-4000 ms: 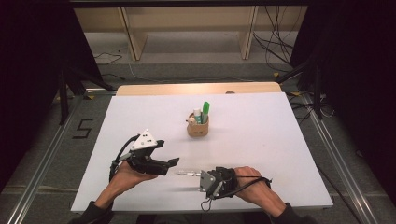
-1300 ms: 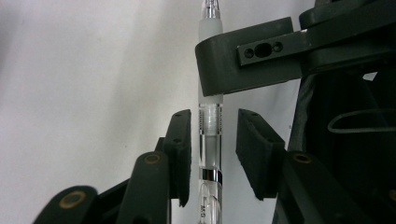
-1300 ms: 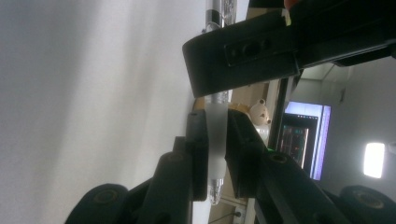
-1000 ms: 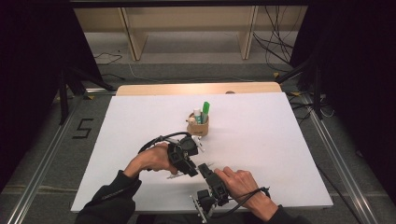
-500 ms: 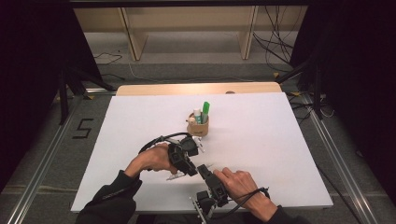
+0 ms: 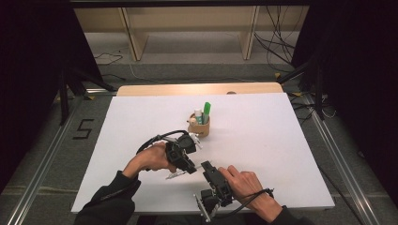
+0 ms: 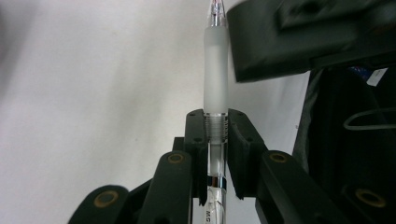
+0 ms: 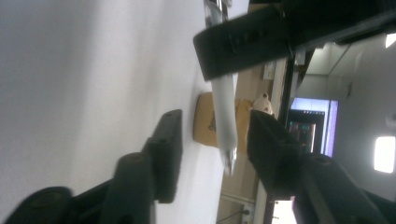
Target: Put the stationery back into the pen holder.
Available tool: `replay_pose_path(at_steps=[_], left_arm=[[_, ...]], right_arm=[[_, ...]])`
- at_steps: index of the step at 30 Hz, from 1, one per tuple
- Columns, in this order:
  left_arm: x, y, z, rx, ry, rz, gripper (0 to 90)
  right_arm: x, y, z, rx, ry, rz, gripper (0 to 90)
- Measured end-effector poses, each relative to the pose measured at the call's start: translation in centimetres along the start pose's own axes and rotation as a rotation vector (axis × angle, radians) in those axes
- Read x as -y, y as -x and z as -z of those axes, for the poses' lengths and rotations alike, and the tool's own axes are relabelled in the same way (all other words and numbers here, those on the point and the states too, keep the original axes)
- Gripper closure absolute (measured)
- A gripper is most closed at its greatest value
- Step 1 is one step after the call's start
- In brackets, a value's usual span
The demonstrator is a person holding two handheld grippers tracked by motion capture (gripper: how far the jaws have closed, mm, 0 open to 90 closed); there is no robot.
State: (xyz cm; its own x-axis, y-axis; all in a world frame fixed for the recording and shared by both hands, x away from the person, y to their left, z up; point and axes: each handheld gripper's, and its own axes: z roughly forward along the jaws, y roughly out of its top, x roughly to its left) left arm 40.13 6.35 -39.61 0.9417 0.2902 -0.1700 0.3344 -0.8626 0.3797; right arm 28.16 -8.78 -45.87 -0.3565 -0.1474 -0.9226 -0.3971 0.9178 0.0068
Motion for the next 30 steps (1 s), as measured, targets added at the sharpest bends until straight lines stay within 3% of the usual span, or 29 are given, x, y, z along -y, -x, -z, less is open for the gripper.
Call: replay_pose_path(at_steps=[6, 9, 15, 21, 25, 30], left_arm=[[0.5, -0.6, 0.7, -0.039, 0.044, 0.035, 78.9], [0.7, -1.0, 1.1, -0.062, 0.084, 0.061, 78.9], [1.1, -1.4, 1.7, -0.113, 0.163, 0.099, 78.8], [1.2, -1.6, 2.4, -0.163, 0.249, 0.135, 78.8], [1.2, -1.8, 2.8, -0.200, 0.326, 0.165, 78.8], [1.1, -2.0, 2.6, -0.242, 0.435, 0.209, 78.8]], right_arm=[[1.0, 1.0, 0.4, 0.000, 0.021, -0.138, 39.5], [1.6, 1.5, 0.6, -0.020, 0.017, -0.246, 35.1], [3.9, 2.8, 0.6, -0.107, 0.046, -0.562, 32.1], [6.1, 3.7, 0.5, -0.185, 0.083, -0.829, 30.1], [7.5, 4.0, 0.5, -0.212, 0.115, -0.984, 28.1], [8.6, 4.1, 0.6, -0.234, 0.128, -1.121, 24.5]])
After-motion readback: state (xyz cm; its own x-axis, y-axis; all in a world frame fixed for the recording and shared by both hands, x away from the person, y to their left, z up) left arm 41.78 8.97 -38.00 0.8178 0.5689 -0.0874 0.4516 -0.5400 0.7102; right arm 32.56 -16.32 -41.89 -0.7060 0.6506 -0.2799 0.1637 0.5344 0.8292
